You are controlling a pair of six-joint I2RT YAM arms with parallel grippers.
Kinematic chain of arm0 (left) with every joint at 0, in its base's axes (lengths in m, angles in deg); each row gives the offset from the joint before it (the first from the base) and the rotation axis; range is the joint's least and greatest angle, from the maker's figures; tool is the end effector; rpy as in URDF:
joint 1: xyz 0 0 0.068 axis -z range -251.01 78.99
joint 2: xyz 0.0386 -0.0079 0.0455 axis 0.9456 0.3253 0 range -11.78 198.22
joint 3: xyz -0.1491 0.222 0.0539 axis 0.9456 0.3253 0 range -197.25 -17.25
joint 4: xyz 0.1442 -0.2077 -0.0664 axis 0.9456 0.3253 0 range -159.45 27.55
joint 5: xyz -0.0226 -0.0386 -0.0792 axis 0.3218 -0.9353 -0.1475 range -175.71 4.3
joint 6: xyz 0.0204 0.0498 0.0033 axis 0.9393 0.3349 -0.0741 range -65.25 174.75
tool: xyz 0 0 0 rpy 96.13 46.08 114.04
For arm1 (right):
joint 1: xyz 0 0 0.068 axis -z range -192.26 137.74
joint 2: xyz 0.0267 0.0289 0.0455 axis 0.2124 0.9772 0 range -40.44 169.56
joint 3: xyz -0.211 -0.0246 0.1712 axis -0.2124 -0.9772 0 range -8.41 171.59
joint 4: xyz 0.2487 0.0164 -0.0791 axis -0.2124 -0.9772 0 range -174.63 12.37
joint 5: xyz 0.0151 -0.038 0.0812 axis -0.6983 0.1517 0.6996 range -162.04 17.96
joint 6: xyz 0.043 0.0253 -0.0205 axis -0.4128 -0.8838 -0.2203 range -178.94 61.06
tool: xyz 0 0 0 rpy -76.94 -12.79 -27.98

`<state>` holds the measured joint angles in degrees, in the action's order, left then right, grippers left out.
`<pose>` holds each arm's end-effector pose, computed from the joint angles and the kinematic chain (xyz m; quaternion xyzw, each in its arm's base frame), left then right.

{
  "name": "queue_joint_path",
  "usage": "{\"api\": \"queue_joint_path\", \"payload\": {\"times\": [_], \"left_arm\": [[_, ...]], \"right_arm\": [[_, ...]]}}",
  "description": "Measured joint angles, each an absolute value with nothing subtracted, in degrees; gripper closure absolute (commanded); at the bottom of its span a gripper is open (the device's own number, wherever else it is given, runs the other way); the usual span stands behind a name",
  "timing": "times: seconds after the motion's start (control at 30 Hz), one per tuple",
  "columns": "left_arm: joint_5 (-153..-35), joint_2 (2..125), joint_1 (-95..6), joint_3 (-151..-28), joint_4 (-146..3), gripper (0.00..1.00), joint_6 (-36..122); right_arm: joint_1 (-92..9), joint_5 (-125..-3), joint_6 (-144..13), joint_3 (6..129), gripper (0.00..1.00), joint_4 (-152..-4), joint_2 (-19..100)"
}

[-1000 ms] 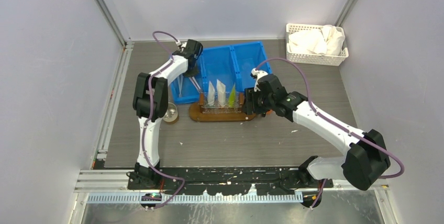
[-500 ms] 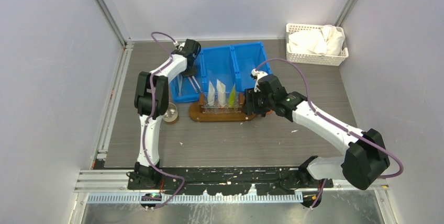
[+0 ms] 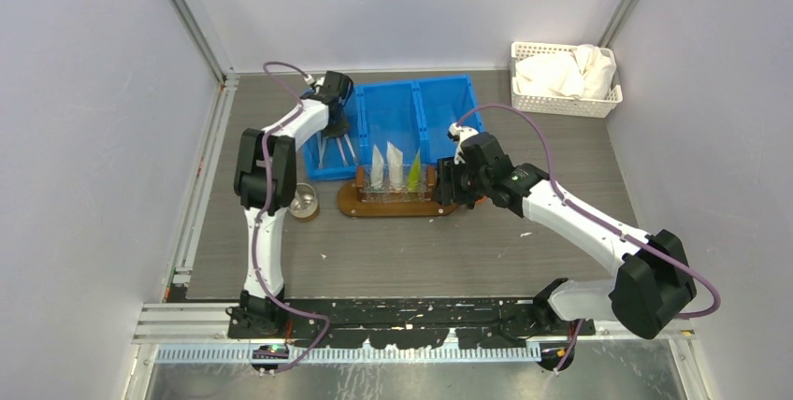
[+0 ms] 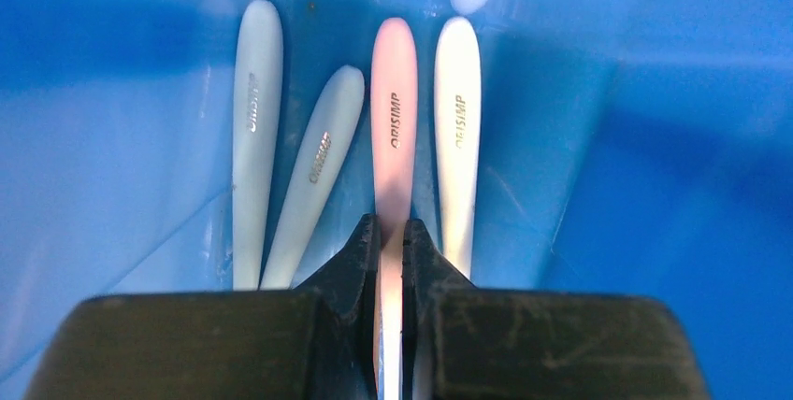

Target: Prepare toiletry sets of a toothbrush and toothpaste on the tray

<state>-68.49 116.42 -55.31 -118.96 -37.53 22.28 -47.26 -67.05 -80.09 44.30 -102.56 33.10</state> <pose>0.4706 -0.1214 0.1734 -0.1790 0.9353 0.0216 0.3045 0.2209 0.1584 0.2572 -0.1278 0.9168 0.2126 0.3129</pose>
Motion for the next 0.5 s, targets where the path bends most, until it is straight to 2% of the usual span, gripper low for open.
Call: {"api": "queue_joint_path", "payload": {"times": [0.23,0.5], "left_arm": [[-74.3,111.8,-55.4,-117.6,-37.9,0.99,20.4],[-78.0,96.9,-55.4,-118.1,-38.4,0.99,17.4]], "right_arm": [[-47.3,-67.0,-80.3,44.3,0.44,-102.5,33.1],[-47.3,-67.0,-80.6,44.3,0.45,-102.6,31.4]]}}
